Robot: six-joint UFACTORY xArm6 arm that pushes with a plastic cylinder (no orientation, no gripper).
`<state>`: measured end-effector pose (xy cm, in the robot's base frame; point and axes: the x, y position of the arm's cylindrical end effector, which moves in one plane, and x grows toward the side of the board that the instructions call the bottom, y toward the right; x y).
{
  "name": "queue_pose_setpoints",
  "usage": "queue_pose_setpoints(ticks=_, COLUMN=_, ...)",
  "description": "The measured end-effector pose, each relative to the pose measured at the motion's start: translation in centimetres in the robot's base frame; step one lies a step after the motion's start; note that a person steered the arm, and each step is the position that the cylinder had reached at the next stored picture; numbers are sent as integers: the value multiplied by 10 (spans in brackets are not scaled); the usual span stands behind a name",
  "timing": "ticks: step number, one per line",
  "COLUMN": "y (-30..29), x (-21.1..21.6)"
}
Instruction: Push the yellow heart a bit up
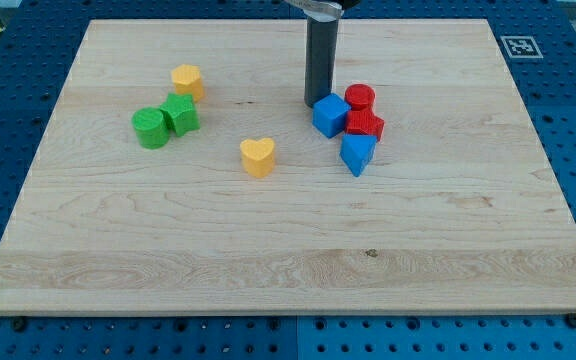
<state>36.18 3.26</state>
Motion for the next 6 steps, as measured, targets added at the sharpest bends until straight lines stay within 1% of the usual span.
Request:
queue_pose_setpoints(ticks=1, y=-13, x=0)
queue_pose_setpoints(ticks=2, y=-43, x=0)
queue_pose_setpoints(ticks=3, y=-42, x=23)
queue_pose_setpoints(ticks=5, y=-29, x=115)
queue_pose_setpoints(ticks=6, y=-29, x=132)
